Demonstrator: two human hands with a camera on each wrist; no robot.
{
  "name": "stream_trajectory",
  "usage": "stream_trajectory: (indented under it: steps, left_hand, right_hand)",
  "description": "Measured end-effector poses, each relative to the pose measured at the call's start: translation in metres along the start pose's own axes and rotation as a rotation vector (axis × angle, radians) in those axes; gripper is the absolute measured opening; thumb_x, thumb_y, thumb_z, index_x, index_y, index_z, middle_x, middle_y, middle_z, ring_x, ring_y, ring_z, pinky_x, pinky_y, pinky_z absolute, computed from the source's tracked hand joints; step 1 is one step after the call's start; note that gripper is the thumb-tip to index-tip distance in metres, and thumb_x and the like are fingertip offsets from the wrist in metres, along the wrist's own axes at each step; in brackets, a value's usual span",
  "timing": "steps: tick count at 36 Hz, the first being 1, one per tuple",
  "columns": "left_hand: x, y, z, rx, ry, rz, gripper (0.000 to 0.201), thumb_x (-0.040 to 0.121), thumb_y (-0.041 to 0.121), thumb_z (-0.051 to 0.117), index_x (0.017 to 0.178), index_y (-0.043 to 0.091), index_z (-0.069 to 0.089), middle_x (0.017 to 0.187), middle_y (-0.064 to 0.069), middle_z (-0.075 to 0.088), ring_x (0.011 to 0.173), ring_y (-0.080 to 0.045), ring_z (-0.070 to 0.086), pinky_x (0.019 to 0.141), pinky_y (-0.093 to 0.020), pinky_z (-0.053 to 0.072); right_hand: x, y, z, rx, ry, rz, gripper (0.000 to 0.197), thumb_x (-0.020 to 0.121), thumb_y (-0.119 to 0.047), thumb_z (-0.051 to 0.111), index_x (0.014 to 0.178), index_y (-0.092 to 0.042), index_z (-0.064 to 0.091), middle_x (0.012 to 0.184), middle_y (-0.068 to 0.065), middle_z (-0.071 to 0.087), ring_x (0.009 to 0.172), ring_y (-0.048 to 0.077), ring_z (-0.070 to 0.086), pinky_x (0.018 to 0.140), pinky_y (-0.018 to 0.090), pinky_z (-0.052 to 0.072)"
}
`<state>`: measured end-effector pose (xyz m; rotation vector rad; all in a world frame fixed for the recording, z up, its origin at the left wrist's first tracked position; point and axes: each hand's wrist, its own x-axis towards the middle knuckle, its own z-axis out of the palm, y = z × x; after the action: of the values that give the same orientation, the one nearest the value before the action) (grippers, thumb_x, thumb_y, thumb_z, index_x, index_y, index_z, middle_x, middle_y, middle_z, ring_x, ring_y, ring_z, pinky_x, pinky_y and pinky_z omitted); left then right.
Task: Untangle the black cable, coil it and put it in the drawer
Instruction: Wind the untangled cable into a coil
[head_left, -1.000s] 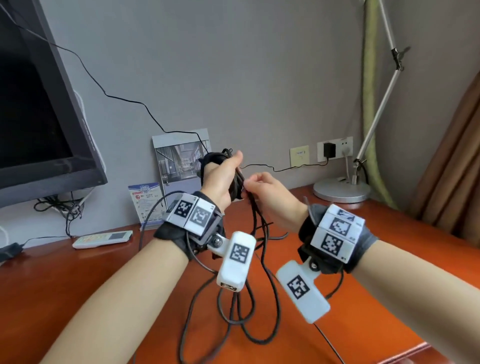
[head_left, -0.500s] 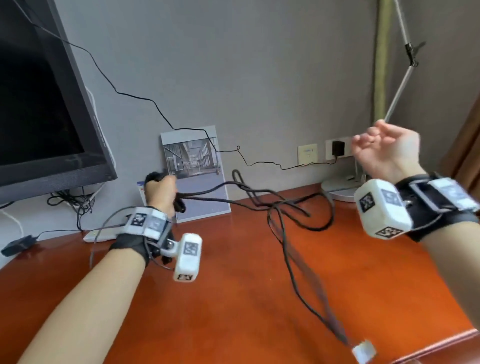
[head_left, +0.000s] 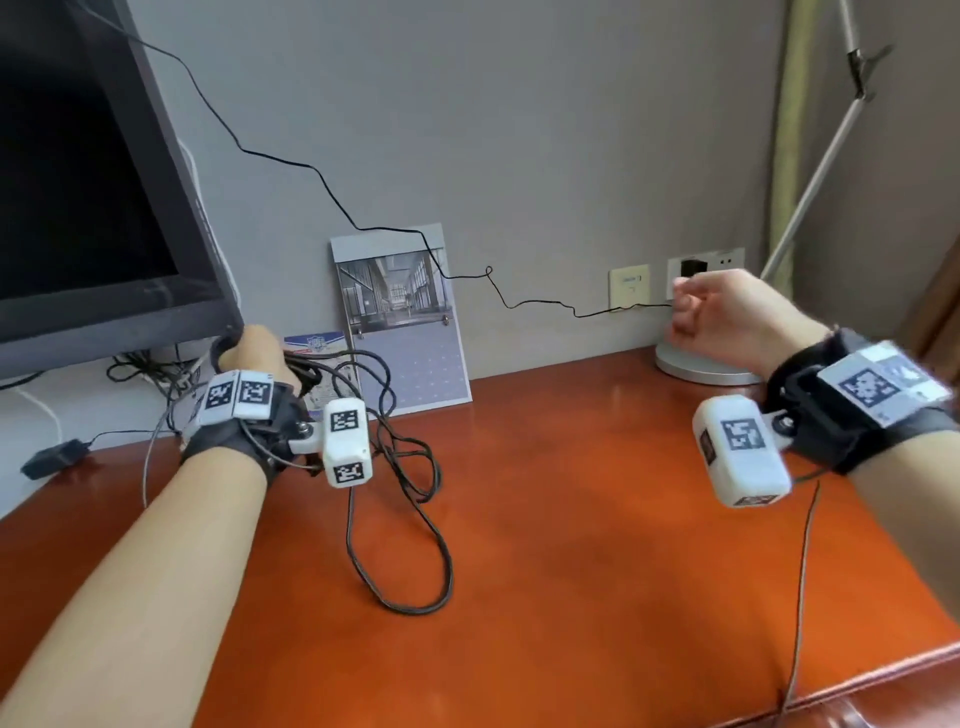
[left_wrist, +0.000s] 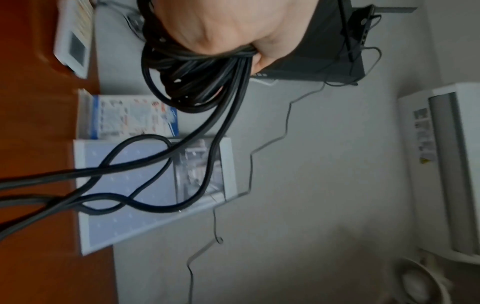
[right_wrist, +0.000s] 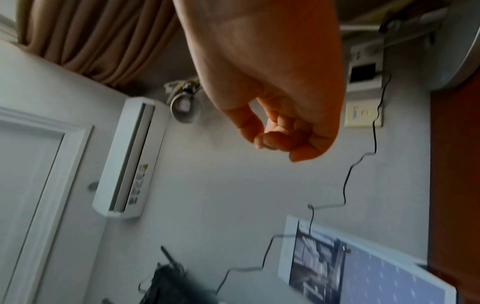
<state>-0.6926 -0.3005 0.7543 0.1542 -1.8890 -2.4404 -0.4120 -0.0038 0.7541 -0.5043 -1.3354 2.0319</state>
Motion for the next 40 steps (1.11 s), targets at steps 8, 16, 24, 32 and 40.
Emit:
stream_trajectory:
  steps: [8, 16, 24, 32, 40]
  left_hand:
    - [-0.060, 0.015, 0.058, -0.358, -0.348, 0.018, 0.024, 0.096, 0.008, 0.042, 0.073, 0.011, 0.043, 0.039, 0.003, 0.050, 0.035, -0.010, 0.051, 0.043, -0.018, 0.044]
    - [-0.119, 0.020, 0.101, -0.416, -0.445, 0.046, 0.030, 0.095, 0.009, 0.048, 0.065, 0.009, 0.043, 0.038, 0.002, 0.043, 0.034, -0.012, 0.045, 0.046, -0.023, 0.044]
    - [-0.121, 0.045, 0.112, -0.595, -0.382, 0.073, 0.026, 0.094, 0.009, 0.049, 0.069, 0.010, 0.039, 0.050, -0.001, 0.038, 0.036, -0.013, 0.040, 0.046, -0.024, 0.043]
    - [-0.079, 0.069, 0.087, -0.606, -0.141, 0.212, 0.014, 0.089, 0.004, 0.050, 0.077, 0.005, 0.043, 0.049, -0.001, 0.042, 0.034, -0.012, 0.043, 0.040, -0.018, 0.040]
    - [0.004, 0.051, 0.022, -0.245, -0.037, 0.150, 0.022, 0.095, 0.025, 0.042, 0.074, 0.020, 0.045, 0.075, 0.004, 0.050, 0.061, -0.009, 0.052, 0.059, -0.022, 0.048]
  right_hand:
    - [-0.010, 0.035, 0.090, -0.248, -0.289, -0.002, 0.008, 0.092, -0.012, 0.048, 0.089, -0.016, 0.054, 0.077, 0.000, 0.051, 0.064, 0.013, 0.047, 0.065, 0.024, 0.042]
    - [-0.030, 0.065, 0.125, -1.024, -0.138, -0.634, 0.093, 0.074, -0.041, 0.075, 0.147, -0.016, 0.022, 0.148, 0.006, 0.029, 0.138, 0.019, 0.024, 0.112, 0.036, 0.026]
    - [-0.014, 0.103, 0.088, -0.998, -0.324, -0.355, 0.023, 0.087, -0.012, 0.060, 0.070, -0.027, 0.065, 0.074, 0.000, 0.064, 0.071, 0.014, 0.057, 0.070, 0.024, 0.040]
    - [-0.018, 0.094, 0.040, -0.900, -0.551, -0.174, 0.040, 0.100, -0.036, 0.036, 0.098, -0.010, 0.066, 0.068, -0.012, 0.055, 0.063, 0.001, 0.045, 0.065, 0.012, 0.036]
    - [0.027, 0.089, -0.010, -1.095, 0.121, -0.194, 0.042, 0.099, -0.033, 0.041, 0.064, -0.013, 0.053, 0.060, 0.002, 0.046, 0.058, 0.021, 0.044, 0.053, 0.028, 0.033]
